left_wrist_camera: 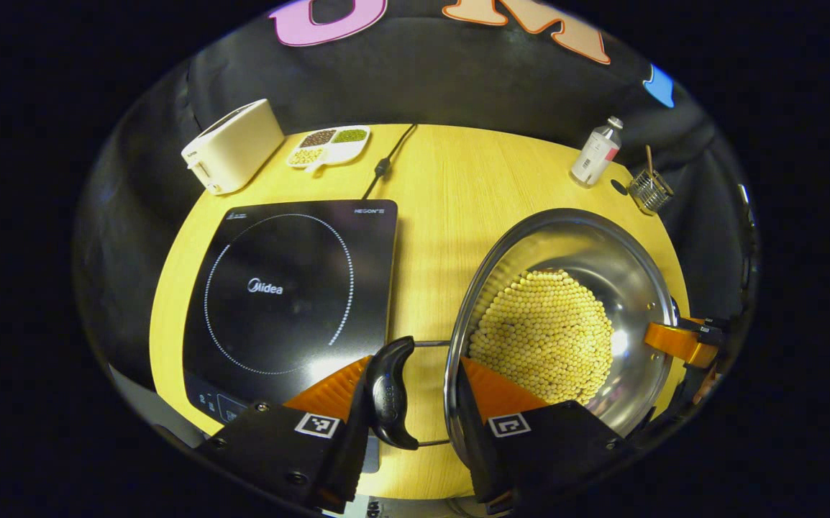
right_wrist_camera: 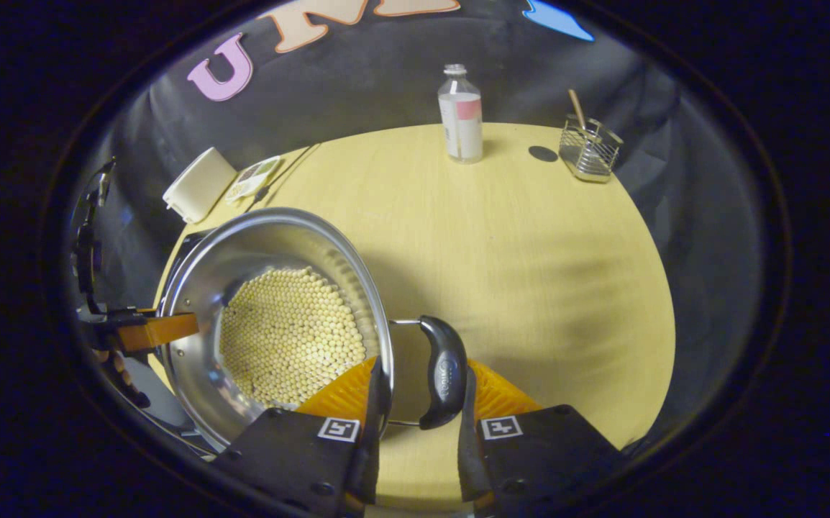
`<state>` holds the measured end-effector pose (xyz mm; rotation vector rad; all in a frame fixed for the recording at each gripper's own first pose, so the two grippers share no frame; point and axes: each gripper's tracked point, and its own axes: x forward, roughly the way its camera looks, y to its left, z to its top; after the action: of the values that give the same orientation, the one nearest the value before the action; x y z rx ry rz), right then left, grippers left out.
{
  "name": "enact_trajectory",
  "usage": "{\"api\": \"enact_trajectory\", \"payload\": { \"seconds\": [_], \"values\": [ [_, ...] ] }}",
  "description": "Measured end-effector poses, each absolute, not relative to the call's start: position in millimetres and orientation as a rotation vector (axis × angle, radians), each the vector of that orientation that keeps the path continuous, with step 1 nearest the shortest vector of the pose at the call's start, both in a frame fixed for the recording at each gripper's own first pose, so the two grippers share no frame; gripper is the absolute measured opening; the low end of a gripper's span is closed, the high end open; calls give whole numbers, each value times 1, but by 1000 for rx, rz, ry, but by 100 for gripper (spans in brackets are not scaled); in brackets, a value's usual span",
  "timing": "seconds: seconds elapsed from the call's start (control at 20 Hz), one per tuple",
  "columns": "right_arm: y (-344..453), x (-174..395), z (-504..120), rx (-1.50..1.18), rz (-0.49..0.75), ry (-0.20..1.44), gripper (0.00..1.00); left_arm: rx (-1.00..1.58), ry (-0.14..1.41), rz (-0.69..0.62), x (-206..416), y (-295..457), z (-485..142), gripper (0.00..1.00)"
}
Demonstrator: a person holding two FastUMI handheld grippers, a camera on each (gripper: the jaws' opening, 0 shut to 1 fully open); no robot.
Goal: First push the handle of the pot to place it horizontally, then grasp the pot with both hands and set it on the induction cooktop.
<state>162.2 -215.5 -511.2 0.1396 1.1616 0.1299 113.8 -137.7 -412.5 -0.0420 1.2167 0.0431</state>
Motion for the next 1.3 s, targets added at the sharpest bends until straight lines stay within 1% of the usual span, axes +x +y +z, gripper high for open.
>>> {"api": "enact_trajectory", "payload": {
  "seconds": [0.25,0.45,0.5,0.55,0.7,0.75,0.8,0.85,0.9,1.0,1.05,1.1,1.2,1.25,1.3],
  "values": [
    [-212,177,-521,161,166,1139,46,-26,1191,63,111,-110,-394,61],
    [-211,185,-527,146,158,1132,46,-50,1184,44,115,-78,-391,62],
    [-208,188,-528,138,150,1130,41,-58,1186,35,115,-68,-392,60],
    [-204,187,-527,130,139,1131,46,-66,1182,21,117,-58,-394,60],
    [-199,179,-517,116,82,1135,47,-105,1197,-32,121,-24,-397,59],
    [-197,180,-515,105,67,1129,41,-111,1193,-53,126,-12,-397,60],
    [-196,181,-513,95,52,1122,47,-112,1187,-74,131,1,-397,59],
    [-195,178,-510,91,36,1121,41,-114,1188,-92,135,14,-399,59],
    [-193,178,-509,87,19,1123,47,-120,1192,-105,138,24,-403,59],
    [-193,171,-501,74,-7,1130,46,-132,1210,-128,142,42,-407,60],
    [-190,170,-501,70,-15,1134,46,-130,1212,-139,144,50,-405,59],
    [-188,171,-501,72,-19,1137,41,-124,1200,-149,149,58,-405,59],
    [-186,170,-500,75,-33,1149,51,-116,1205,-162,154,72,-412,59],
    [-188,171,-499,69,-34,1153,46,-120,1212,-162,154,78,-416,59],
    [-188,174,-497,67,-33,1158,46,-123,1210,-160,155,84,-416,60]
  ]
}}
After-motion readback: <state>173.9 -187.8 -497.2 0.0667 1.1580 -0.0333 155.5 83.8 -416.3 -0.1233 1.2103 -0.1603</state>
